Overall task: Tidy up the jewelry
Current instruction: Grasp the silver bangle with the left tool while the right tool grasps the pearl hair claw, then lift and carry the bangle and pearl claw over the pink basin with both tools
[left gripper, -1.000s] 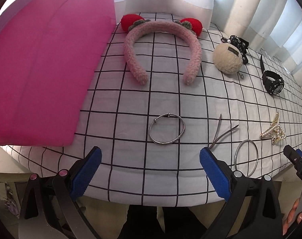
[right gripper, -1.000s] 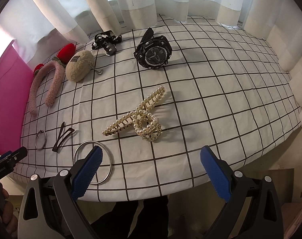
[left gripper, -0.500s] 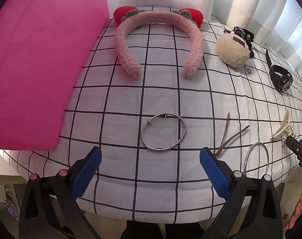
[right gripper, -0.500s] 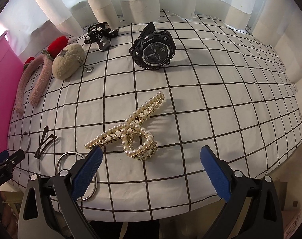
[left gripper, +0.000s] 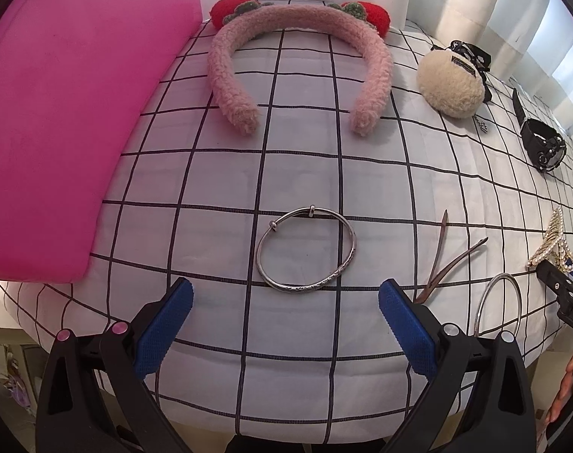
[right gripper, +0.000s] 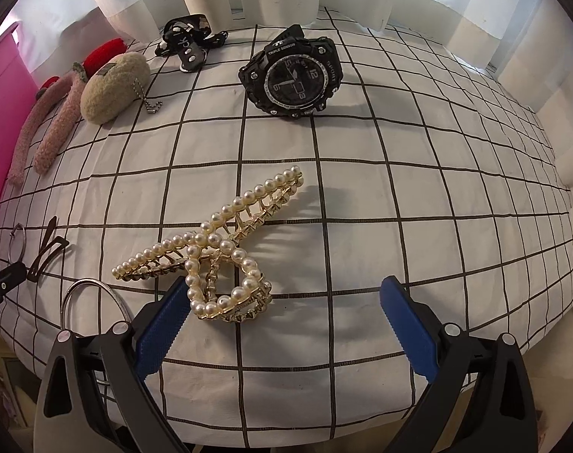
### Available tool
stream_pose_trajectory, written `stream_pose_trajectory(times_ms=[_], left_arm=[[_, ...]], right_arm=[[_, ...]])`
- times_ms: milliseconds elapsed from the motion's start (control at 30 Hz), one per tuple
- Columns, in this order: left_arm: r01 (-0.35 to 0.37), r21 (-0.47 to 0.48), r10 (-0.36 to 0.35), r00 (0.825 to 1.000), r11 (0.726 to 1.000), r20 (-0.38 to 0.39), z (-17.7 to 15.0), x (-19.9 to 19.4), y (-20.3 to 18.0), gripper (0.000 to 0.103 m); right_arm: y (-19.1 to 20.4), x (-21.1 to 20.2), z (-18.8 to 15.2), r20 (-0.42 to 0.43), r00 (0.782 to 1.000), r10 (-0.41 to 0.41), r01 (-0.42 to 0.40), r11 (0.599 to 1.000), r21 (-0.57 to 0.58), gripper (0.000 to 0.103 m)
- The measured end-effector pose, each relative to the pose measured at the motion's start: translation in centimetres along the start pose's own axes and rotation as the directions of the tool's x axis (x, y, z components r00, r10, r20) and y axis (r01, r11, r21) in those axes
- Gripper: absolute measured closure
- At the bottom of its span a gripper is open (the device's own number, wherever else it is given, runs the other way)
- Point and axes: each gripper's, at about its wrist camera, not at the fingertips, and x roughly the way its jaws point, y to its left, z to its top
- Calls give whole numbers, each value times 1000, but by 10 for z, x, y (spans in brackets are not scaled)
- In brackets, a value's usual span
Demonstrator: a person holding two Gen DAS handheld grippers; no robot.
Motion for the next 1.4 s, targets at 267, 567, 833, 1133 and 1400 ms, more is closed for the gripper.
stream_pose_trajectory(times_ms=[267, 567, 833, 1133, 1400], left_arm=[[-5, -18, 5, 999, 1000, 39, 7, 5, -6, 5], [-7, -2, 7, 994, 1000, 106, 3, 5, -8, 5], [0, -7, 1, 996, 1000, 92, 4, 3, -7, 8], [19, 23, -22, 990, 1000, 142, 5, -6, -6, 52], [59, 2, -58, 987, 998, 150, 4, -9, -4, 53]], right_arm=[[-1, 3, 1, 33, 999, 19, -18, 1000, -19, 9], [2, 2, -1, 76, 996, 38, -34, 998, -58, 9], [2, 3, 4, 71, 996, 46, -41, 997, -58, 9], [10, -2, 1, 80, 995, 64, -57, 994, -95, 25], [22, -10, 2, 107, 991, 76, -61, 989, -137, 72]])
